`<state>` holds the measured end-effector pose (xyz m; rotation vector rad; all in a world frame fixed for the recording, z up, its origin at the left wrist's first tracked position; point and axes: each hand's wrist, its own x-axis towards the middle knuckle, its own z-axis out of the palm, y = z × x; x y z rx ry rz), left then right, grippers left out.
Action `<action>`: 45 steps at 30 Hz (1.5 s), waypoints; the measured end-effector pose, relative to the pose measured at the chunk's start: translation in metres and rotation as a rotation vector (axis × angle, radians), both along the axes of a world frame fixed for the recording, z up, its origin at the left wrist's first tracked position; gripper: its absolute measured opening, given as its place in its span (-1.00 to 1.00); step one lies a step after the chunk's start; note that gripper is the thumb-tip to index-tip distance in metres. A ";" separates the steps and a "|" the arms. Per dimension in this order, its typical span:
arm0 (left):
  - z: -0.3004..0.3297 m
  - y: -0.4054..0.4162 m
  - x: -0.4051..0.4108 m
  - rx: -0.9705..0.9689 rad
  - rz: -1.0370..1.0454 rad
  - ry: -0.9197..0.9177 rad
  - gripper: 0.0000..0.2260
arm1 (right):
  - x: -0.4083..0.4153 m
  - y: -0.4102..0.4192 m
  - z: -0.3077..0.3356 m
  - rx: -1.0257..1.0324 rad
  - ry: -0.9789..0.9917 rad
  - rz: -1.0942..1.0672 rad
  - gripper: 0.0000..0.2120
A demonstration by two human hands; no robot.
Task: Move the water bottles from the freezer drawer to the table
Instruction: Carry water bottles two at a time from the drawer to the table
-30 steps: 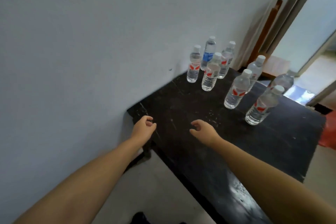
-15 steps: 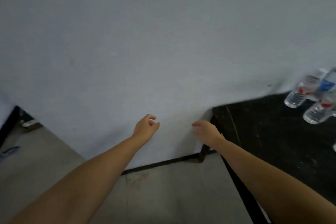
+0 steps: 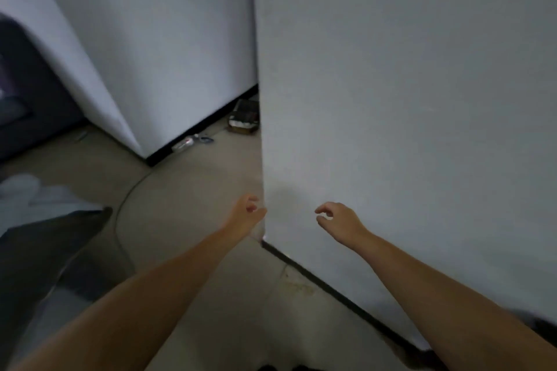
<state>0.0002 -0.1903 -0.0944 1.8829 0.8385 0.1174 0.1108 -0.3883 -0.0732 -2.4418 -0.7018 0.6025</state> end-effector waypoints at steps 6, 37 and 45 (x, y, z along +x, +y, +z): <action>-0.001 0.031 -0.093 0.076 0.403 0.024 -0.71 | -0.024 0.098 -0.003 -0.024 0.027 0.450 -0.70; 0.030 -0.238 -0.685 0.130 1.787 0.185 -0.73 | -0.662 0.125 0.007 0.047 0.063 1.940 -0.74; 0.035 -0.364 -0.784 0.088 2.146 0.115 -0.75 | -0.821 0.042 0.029 0.063 -0.025 2.309 -0.74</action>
